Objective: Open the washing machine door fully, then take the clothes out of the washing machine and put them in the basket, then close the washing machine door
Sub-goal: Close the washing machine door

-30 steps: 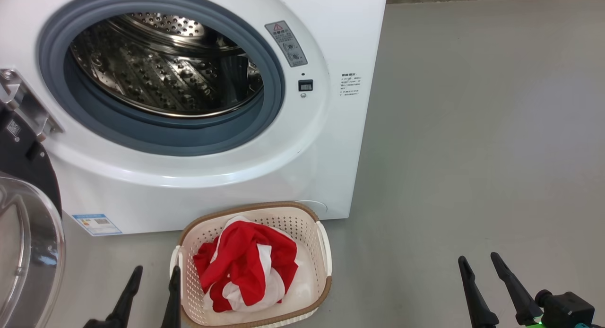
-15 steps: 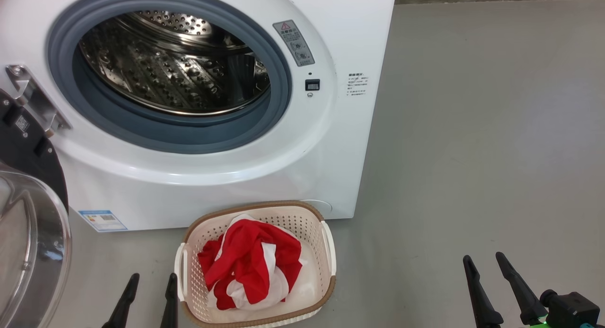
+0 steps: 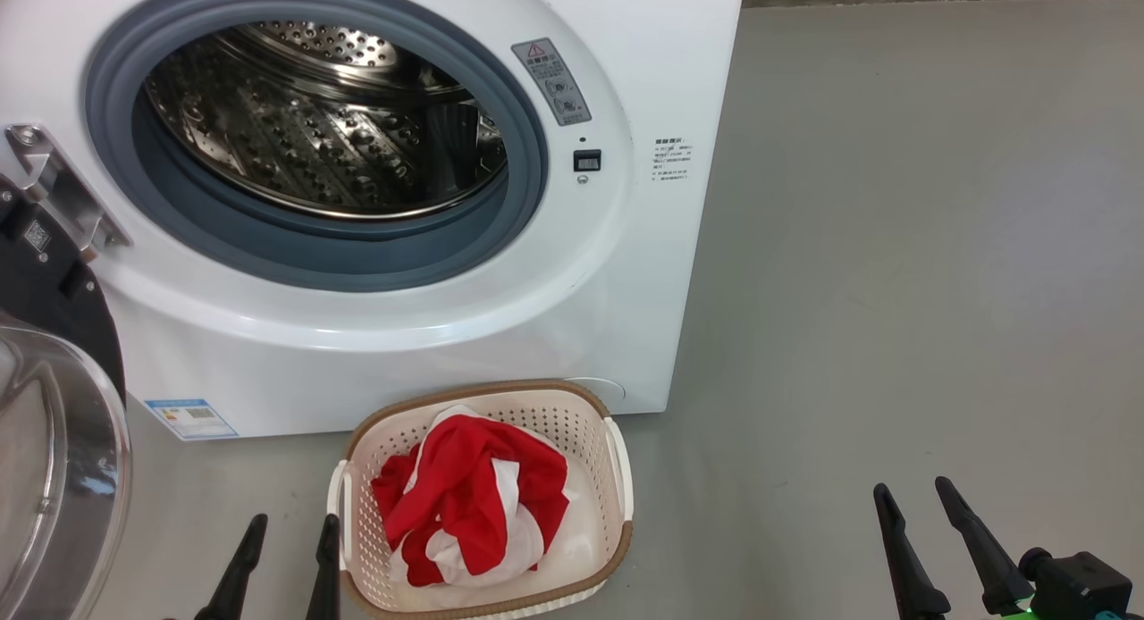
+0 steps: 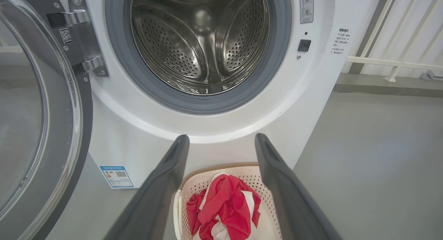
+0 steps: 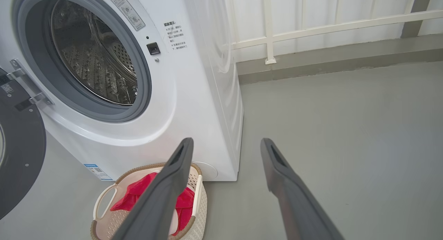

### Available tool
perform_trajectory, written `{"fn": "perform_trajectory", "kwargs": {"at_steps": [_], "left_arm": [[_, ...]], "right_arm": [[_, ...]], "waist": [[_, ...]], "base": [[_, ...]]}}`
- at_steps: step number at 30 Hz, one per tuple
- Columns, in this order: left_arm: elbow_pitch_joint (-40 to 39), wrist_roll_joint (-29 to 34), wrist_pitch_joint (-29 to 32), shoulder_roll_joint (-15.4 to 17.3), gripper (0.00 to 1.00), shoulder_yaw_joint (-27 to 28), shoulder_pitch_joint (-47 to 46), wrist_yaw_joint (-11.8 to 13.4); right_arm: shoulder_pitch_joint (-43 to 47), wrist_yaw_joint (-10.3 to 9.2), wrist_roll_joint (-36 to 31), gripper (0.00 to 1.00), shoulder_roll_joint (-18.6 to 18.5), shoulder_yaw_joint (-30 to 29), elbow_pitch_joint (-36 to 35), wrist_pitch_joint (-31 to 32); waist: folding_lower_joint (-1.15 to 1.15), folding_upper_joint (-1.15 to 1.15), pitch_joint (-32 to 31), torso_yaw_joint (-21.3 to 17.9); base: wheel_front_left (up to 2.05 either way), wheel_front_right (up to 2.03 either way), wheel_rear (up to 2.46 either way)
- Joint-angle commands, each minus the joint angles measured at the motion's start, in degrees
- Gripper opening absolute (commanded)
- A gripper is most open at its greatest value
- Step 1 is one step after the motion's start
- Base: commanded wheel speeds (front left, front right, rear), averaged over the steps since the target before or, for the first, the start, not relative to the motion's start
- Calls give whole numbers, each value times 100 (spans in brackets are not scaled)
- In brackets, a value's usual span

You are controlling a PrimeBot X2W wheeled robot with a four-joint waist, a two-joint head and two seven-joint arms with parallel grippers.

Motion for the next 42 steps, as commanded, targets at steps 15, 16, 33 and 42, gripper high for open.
{"fn": "perform_trajectory", "kwargs": {"at_steps": [15,16,33,42], "left_arm": [[-184,-9,-29,63,100,94,-227,130],[-186,-9,-29,63,100,91,-228,133],[-275,-22,-29,63,100,88,-285,126],[-274,-72,-29,63,100,55,-316,170]], "right_arm": [[-122,43,-61,100,-108,96,-138,-37],[-123,43,-62,100,-107,91,-138,-37],[-147,43,-73,100,-66,79,-141,-37],[-166,43,-80,100,-62,97,-133,-37]], "waist": [[0,0,56,30],[0,0,58,32],[0,0,77,65],[0,0,58,131]], "base": [[-91,91,0],[-145,145,0],[-53,52,0],[0,0,0]]}}
